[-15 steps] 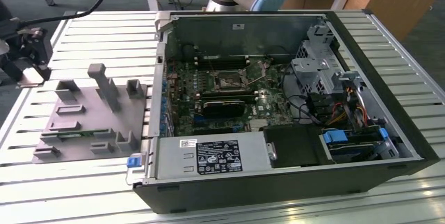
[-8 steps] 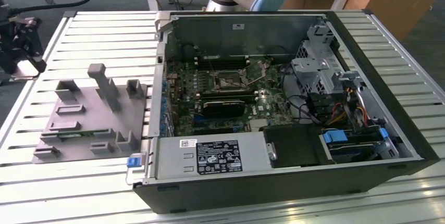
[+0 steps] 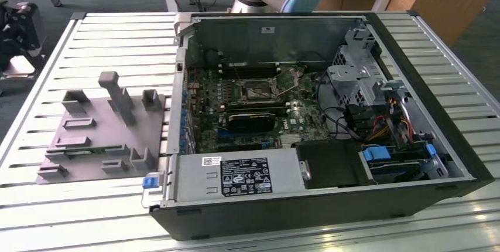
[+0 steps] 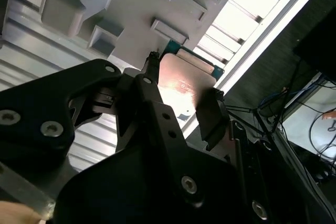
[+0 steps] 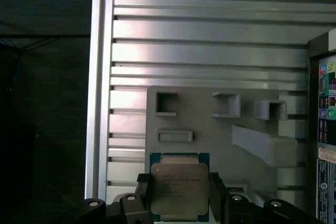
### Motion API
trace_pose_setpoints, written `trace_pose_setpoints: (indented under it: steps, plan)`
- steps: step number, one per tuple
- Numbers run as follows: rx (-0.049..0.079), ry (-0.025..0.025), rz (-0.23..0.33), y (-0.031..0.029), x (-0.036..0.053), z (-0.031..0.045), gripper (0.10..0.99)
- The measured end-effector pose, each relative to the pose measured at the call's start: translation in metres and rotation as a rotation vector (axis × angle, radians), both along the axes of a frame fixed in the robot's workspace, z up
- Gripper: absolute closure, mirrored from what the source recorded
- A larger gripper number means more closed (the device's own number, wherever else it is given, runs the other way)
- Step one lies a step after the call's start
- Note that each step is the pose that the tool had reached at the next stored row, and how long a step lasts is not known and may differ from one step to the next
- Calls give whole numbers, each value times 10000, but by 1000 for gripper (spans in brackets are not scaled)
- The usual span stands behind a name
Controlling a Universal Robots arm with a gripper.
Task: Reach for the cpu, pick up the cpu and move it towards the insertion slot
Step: 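Pick up the cpu and move it towards the insertion slot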
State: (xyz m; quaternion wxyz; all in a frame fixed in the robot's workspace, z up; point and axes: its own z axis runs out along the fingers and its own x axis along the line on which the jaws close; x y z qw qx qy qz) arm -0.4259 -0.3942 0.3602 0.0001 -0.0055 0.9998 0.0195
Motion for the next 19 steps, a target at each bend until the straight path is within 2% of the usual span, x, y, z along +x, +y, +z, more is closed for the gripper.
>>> trace_pose_setpoints:
  steps: [12, 15, 19]
  plan:
    - [0, 0, 1, 37, 0, 309, 553]
    - [2, -2, 0, 38, 10, 340, 553]
    - [0, 0, 0, 38, 83, 344, 553]
